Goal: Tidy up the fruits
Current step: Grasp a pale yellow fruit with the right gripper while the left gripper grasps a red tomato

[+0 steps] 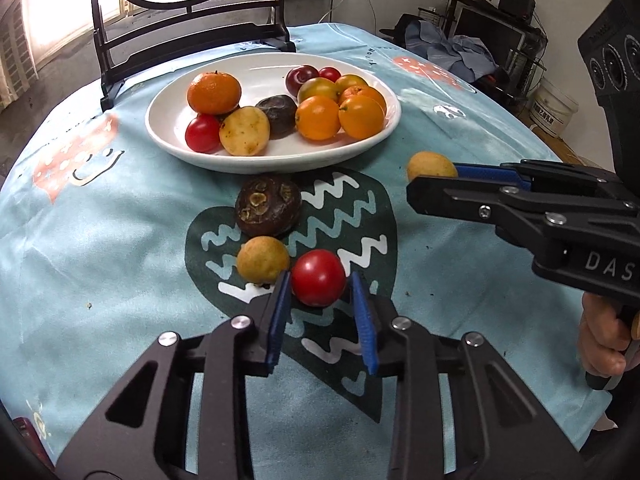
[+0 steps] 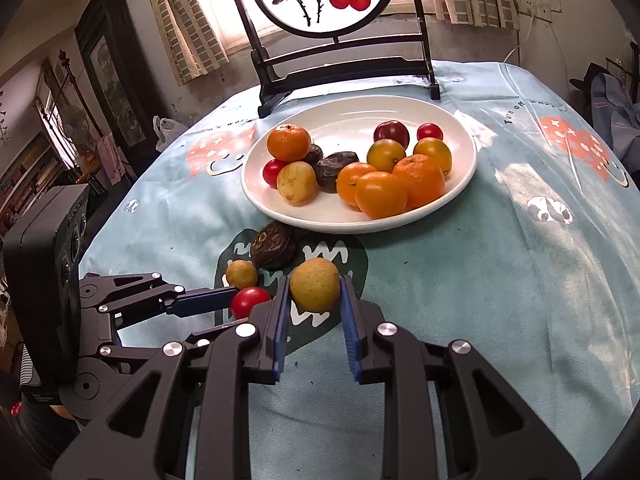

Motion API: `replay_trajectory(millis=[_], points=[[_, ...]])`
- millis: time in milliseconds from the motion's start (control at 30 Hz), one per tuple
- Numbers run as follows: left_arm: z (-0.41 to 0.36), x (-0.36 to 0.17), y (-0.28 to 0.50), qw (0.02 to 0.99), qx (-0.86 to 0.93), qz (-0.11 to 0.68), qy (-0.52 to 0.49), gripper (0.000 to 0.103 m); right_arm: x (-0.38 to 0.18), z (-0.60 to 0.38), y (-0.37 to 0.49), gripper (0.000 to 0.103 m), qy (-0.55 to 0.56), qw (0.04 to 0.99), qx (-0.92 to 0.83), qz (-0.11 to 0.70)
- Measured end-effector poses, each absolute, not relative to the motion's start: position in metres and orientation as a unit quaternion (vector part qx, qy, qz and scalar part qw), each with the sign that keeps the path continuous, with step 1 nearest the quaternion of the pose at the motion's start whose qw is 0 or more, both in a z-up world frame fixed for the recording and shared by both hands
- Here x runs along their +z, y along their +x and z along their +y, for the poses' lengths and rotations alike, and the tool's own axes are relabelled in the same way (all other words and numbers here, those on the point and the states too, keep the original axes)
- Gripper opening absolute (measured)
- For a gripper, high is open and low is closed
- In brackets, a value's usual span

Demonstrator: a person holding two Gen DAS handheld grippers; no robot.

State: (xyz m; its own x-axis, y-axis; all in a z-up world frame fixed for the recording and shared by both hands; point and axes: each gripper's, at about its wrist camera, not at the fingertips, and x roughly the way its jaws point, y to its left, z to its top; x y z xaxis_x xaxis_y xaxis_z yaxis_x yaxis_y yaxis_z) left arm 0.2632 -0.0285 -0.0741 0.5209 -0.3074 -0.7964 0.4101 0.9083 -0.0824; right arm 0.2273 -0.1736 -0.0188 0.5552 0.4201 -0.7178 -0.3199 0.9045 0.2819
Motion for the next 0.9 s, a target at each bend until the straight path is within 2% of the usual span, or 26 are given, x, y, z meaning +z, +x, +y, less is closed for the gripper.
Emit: replay_trajectory(millis=[500,900], points=[[-0.046,-0.079,0.263,0.878,-0.174,0.433,0.103,0.029,-0.019,-0.177,0.228,0.025,0.064,0.882,0.203,0.420],[-0.040,-0.067,0.257,0.888,-0.176,0.418,0.077,0.028,-0.017,-0.176,0.226,0.025,0.060,0.890,0.206,0.402]])
